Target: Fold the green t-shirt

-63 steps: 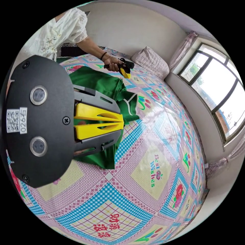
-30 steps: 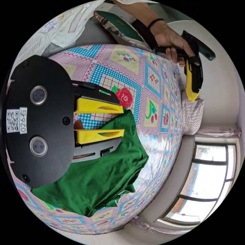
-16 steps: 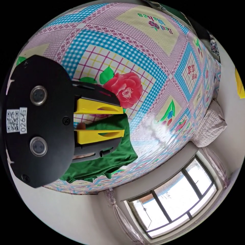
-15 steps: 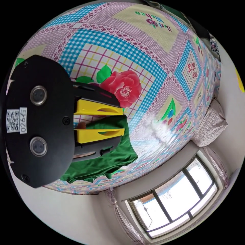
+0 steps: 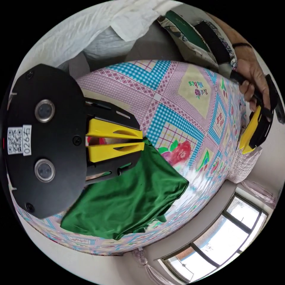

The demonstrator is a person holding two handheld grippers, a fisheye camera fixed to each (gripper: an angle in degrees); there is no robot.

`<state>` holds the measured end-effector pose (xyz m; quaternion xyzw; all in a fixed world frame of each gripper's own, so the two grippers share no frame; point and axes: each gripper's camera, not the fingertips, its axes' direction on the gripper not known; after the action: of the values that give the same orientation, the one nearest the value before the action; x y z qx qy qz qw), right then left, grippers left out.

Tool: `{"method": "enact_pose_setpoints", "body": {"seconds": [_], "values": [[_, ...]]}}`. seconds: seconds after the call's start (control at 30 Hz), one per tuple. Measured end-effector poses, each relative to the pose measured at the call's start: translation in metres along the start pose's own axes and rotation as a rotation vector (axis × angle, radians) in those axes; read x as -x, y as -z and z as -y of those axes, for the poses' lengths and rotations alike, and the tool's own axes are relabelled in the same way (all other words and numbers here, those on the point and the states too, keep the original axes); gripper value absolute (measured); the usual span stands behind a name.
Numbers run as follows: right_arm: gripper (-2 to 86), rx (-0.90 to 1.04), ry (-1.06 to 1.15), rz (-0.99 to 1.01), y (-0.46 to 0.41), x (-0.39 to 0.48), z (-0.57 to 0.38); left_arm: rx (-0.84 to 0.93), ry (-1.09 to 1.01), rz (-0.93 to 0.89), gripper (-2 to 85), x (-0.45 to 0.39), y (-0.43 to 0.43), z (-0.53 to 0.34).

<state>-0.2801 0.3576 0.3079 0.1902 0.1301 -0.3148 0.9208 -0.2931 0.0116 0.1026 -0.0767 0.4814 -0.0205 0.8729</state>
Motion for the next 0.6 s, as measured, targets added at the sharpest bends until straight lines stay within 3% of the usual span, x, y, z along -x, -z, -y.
{"method": "enact_pose_setpoints", "body": {"seconds": [0.27,0.6], "values": [[5.4,0.029,-0.191,0.059,0.089,-0.034,-0.142,0.336,-0.091,-0.055,11.3,-0.003,-0.128,0.043],[6.8,0.011,-0.26,0.026,0.102,-0.089,-0.149,0.493,-0.193,-0.008,13.8,0.005,-0.188,0.101]]}}
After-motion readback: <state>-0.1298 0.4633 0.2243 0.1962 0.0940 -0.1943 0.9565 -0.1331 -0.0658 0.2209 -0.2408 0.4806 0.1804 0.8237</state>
